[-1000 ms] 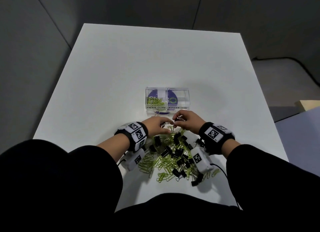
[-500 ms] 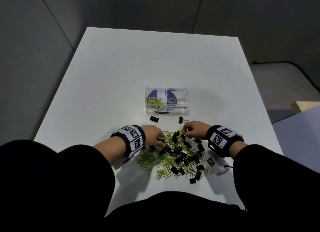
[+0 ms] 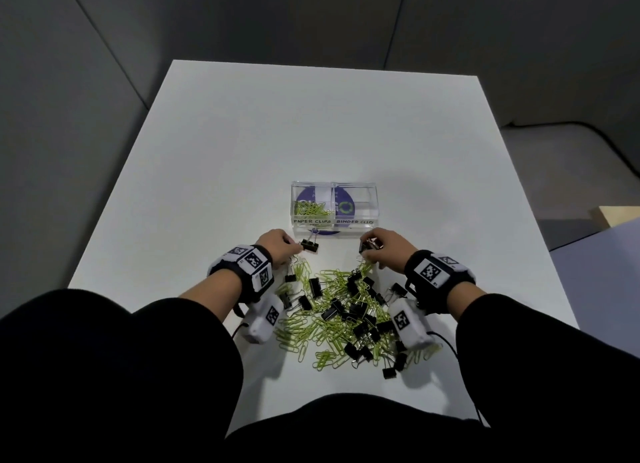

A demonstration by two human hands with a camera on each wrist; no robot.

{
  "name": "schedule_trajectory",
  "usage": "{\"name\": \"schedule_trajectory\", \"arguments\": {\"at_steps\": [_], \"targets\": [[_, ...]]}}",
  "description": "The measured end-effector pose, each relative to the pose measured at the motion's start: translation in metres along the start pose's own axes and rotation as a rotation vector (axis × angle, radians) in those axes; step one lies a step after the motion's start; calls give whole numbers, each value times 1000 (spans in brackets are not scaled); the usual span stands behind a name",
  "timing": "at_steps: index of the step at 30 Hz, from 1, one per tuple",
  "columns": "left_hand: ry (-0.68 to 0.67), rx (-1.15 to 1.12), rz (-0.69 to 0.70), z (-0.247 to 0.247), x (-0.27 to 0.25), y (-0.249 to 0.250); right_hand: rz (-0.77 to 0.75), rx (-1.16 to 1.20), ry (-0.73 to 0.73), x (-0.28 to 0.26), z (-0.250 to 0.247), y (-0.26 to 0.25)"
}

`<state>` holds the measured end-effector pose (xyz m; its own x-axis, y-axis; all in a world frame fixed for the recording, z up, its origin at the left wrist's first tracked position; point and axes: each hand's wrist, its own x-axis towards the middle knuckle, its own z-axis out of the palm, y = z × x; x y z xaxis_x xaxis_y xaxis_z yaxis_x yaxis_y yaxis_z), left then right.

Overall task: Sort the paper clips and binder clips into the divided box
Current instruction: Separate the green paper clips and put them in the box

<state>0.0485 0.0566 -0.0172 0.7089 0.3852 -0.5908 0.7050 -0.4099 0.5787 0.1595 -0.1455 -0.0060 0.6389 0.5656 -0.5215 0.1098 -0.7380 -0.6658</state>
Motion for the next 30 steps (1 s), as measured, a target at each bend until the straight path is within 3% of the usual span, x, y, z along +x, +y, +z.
{"name": "schedule_trajectory", "arguments": {"at_steps": [4, 10, 14, 19, 23, 26, 30], "targets": [[113, -194, -44, -2, 7, -4, -31, 136, 38, 3, 9, -4], [42, -350, 16, -4, 3, -1, -96, 176, 6, 0, 5, -6], [12, -357, 73, -7, -2, 4, -183, -37, 55, -5, -1, -1], [26, -216, 108, -7, -11, 2, -255, -377, -136, -16, 4, 0], [109, 35, 105, -5, -16, -8, -279, -586, -123, -19, 16, -1], [18, 217, 86, -2, -21, -17, -287, -555, -50, -22, 19, -2], [-11, 369, 140, 11, -25, -23, -252, -298, 139, -25, 8, -3]]}}
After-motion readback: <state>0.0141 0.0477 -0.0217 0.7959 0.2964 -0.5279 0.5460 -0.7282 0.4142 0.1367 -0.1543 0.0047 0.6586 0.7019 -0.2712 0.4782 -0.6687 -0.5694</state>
